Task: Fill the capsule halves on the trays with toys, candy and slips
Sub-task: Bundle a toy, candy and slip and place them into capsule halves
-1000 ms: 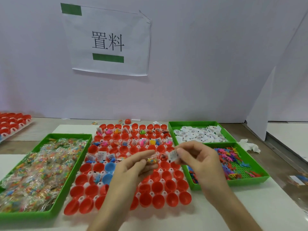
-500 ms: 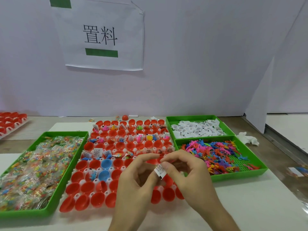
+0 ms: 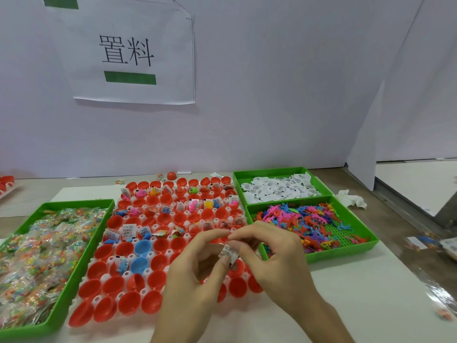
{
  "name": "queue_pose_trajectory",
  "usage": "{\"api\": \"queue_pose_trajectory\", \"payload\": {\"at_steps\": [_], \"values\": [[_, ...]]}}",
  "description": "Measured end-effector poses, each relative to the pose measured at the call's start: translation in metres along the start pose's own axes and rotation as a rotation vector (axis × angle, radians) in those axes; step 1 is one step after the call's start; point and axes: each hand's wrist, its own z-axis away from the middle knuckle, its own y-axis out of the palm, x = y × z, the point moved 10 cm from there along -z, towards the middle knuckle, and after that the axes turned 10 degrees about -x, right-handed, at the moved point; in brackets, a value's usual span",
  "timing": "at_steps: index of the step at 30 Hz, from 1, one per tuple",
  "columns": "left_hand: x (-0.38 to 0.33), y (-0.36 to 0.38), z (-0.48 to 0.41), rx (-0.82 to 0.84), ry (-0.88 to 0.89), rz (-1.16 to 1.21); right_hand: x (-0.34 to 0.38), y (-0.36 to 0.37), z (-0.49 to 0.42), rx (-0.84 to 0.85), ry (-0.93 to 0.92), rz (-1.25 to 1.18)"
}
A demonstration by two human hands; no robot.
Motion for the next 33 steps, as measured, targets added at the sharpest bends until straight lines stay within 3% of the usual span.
{"api": "queue_pose_trajectory", "payload": {"at_steps": [3, 6, 8, 11, 15, 27, 31, 33], "values": [[0.004, -0.001, 0.0, 0.0, -0.033, 0.055, -0.022, -0.018, -0.007, -0.086, 0.114, -0.012], [0.008, -0.002, 0.0, -0.014, -0.054, 0.095, -0.069, -0.055, -0.012, -0.198, 0.251, 0.282], [0.01, -0.004, 0.0, -0.039, -0.091, 0.171, -0.1, -0.067, -0.009, -0.127, 0.343, 0.508], [0.009, -0.002, 0.001, -0.031, -0.083, 0.168, -0.124, -0.065, -0.002, -0.015, 0.444, 0.605], [0.001, 0.003, 0.004, 0.008, 0.036, -0.005, -0.123, -0.069, -0.003, -0.103, 0.45, 0.597], [0.0, -0.003, 0.0, -0.046, 0.004, -0.001, -0.12, -0.094, -0.004, -0.34, 0.502, 0.258], [0.001, -0.004, -0.001, -0.053, -0.009, 0.013, -0.122, -0.083, -0.001, -0.366, 0.651, -0.151], [0.002, -0.004, -0.001, -0.057, -0.022, 0.026, -0.11, -0.066, -0.002, -0.276, 0.702, -0.404]]}}
